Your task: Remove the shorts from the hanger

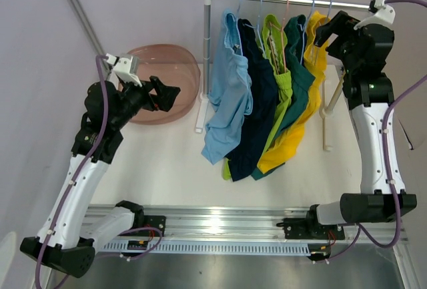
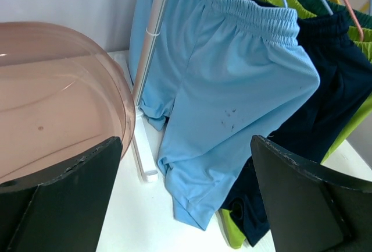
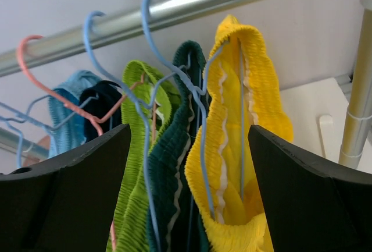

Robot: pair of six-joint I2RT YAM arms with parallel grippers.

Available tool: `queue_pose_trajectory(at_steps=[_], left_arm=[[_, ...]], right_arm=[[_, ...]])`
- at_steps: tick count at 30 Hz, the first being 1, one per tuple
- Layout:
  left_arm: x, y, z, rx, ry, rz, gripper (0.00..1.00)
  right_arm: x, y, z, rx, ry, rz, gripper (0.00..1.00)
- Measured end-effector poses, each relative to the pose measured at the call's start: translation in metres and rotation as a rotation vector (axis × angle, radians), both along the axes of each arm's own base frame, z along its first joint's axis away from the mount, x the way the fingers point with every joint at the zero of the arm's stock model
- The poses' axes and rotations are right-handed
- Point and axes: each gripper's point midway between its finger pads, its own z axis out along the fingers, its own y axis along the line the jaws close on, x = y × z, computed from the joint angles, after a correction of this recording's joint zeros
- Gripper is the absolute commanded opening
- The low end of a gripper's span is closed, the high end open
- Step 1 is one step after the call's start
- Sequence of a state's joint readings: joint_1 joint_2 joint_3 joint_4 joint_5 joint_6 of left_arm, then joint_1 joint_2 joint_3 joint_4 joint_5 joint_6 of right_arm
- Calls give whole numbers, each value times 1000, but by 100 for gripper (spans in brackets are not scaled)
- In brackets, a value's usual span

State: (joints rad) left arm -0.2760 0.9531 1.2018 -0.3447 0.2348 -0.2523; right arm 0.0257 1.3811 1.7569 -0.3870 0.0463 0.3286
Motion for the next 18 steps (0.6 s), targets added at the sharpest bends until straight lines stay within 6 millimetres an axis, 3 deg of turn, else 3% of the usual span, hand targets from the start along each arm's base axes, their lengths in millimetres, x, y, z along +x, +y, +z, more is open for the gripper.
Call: queue_pose_trajectory(at_steps=[9, 18], left_arm=[[11, -4, -8, 4, 11, -3, 99], [12, -4, -13, 4, 16, -4, 99]], right_arm=[[26, -3, -22, -15, 43, -35, 74], [60, -2, -65, -24, 136, -56, 65]])
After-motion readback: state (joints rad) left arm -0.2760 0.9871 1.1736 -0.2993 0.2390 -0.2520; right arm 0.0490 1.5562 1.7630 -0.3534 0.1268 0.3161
